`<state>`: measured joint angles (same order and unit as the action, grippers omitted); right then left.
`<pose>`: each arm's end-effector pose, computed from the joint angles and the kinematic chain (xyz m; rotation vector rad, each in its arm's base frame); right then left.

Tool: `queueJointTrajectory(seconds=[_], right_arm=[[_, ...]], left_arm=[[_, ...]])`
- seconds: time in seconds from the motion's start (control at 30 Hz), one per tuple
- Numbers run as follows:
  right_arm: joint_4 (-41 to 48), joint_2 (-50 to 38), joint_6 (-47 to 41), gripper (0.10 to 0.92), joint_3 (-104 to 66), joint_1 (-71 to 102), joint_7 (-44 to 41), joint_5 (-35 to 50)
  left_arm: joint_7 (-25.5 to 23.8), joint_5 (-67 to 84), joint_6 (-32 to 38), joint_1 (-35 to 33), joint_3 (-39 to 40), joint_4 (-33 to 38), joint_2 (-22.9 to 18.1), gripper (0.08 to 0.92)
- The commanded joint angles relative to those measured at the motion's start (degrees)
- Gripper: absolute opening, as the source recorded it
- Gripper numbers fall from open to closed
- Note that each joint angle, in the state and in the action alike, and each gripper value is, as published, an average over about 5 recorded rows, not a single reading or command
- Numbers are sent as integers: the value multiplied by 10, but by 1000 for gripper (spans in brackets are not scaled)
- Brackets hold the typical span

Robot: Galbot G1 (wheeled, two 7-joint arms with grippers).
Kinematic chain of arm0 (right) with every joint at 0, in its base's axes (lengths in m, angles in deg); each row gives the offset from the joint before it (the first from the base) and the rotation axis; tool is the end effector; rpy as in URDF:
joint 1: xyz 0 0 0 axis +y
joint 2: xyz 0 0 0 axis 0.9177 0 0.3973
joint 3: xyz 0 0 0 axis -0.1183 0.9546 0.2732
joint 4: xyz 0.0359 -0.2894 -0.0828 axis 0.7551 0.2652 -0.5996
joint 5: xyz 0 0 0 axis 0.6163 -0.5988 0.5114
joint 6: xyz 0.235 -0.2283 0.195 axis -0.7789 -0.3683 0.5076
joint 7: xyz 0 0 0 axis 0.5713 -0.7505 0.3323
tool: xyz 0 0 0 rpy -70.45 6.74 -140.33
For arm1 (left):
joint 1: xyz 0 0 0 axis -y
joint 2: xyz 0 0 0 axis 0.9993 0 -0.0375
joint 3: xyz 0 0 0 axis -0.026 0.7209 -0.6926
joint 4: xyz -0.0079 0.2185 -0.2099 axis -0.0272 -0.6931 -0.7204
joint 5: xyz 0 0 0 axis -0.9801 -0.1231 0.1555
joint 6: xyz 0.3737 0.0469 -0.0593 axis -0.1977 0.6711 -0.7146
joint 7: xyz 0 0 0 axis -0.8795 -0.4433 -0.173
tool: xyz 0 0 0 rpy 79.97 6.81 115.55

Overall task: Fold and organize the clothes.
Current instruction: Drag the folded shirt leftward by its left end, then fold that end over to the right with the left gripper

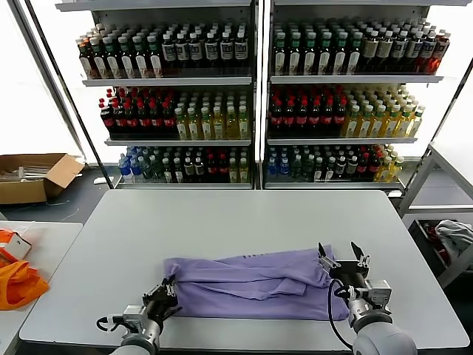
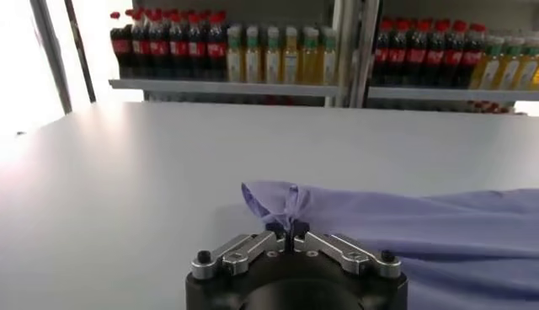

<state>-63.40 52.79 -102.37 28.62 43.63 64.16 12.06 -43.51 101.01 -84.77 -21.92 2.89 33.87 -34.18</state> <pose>0.2678 -0.0241 -0.1970 -0.0285 -2.8720 0.0473 0.2571 0.0134 -0.2772 -0.0330 -2.7349 0.0375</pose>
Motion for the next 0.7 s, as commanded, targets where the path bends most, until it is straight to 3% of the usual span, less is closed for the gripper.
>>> queueJointTrajectory(seconds=[0.03, 0.23, 0.37, 0.53, 0.7], right_arm=[[-1, 0, 0, 823, 0, -1, -1, 0], [2, 0, 1, 823, 6, -6, -1, 0], [3, -1, 3, 823, 9, -14, -1, 1], [4, -1, 4, 823, 17, -19, -2, 0], [5, 0, 6, 823, 27, -18, -3, -5]], left_arm=[[0, 33, 1, 9, -130, 38, 58, 106], [3, 110, -16, 23, -297, 23, 185, 106], [0, 114, -22, 22, -343, 8, 247, 106], [-4, 105, -28, 8, -330, 31, 244, 106], [-6, 86, -29, -14, -264, 58, 191, 106]])
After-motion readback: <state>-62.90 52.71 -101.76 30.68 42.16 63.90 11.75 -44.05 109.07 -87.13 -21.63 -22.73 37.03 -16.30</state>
